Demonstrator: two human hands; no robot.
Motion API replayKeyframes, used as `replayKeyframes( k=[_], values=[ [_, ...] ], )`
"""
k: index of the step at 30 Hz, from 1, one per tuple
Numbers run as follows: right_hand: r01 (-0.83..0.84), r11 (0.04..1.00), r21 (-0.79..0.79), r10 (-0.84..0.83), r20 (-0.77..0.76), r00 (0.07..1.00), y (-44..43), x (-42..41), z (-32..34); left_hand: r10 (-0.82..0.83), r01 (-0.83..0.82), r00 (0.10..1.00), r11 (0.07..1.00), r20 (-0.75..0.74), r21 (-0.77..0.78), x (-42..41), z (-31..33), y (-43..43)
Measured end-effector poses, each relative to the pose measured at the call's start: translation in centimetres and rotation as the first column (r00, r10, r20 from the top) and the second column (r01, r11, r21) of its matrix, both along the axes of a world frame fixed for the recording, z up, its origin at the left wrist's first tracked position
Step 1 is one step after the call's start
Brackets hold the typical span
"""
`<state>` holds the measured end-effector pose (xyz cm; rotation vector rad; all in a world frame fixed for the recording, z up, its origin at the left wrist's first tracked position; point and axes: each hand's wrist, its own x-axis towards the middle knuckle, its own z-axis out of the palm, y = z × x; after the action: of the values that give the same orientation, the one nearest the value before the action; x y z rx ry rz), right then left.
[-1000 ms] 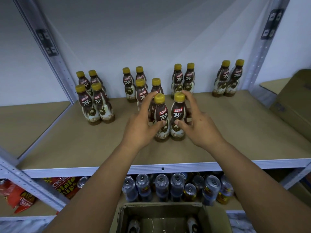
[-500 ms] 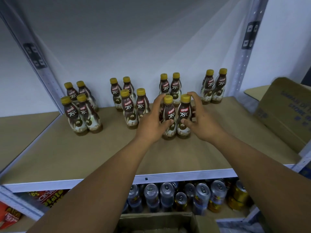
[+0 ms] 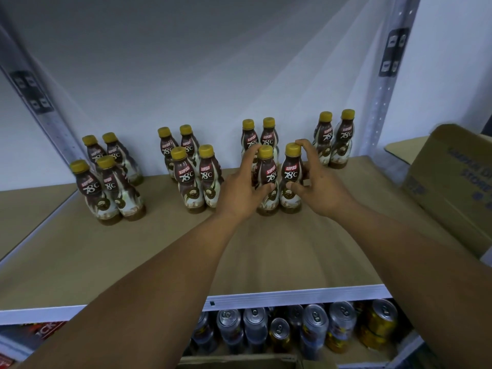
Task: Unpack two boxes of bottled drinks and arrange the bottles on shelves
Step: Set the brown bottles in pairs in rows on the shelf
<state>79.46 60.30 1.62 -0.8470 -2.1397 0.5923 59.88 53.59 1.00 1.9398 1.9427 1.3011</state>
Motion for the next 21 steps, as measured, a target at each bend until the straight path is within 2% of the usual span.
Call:
replayKeyframes(
  k=[7, 21],
  values=[
    [0.04, 0.999, 0.009, -0.04, 0.034, 0.999, 1.9, 0.2, -0.1, 0.012, -0.012, 1.0, 1.0, 0.009, -0.002, 0.3, -0.4, 1.9],
    [0.049, 0.999, 0.018, -0.05, 0.049, 0.998, 3.4, 0.4, 0.0, 0.07, -0.07, 0.995, 0.998, -0.067, -0.003, 0.5, -0.5, 4.0]
  ],
)
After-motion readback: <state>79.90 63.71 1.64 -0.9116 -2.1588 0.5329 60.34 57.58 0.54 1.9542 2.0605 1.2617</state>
